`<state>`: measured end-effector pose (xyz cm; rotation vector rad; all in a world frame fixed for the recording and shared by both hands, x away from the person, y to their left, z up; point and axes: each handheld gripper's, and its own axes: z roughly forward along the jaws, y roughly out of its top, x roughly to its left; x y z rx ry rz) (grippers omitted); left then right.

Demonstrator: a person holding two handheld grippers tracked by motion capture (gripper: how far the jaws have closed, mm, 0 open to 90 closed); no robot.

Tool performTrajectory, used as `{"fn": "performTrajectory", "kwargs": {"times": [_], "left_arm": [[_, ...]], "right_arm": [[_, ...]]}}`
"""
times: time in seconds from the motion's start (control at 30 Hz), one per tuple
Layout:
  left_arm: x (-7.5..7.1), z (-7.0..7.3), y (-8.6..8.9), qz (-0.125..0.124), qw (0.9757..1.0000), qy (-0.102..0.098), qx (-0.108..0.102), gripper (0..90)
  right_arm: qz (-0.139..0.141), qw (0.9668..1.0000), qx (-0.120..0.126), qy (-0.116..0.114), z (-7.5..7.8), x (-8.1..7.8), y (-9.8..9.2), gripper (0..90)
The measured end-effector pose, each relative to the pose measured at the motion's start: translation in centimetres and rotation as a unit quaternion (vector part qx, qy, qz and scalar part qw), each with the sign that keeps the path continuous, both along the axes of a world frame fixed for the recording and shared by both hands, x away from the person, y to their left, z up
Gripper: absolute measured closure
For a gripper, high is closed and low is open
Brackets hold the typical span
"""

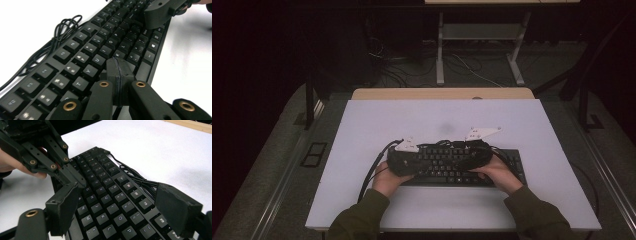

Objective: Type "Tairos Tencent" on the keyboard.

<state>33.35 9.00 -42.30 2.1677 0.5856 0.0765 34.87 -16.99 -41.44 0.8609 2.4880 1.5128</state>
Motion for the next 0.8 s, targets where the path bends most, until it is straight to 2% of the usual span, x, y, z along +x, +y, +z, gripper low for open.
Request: {"fn": "performTrajectory", "kwargs": {"times": [0.23, 0.8], "left_arm": [[-0.1, -0.4, -0.8, -0.011, 0.9999, 0.005, 0.006, 88.7], [-0.1, -1.2, -1.6, -0.018, 0.9996, 0.012, 0.017, 88.8]], "right_arm": [[0.000, 1.0000, -0.001, 0.001, 0.0, 0.0, 0.0, 18.9], [-0.001, 1.0000, 0.001, 0.003, 0.0, 0.0, 0.0, 18.9]]}}
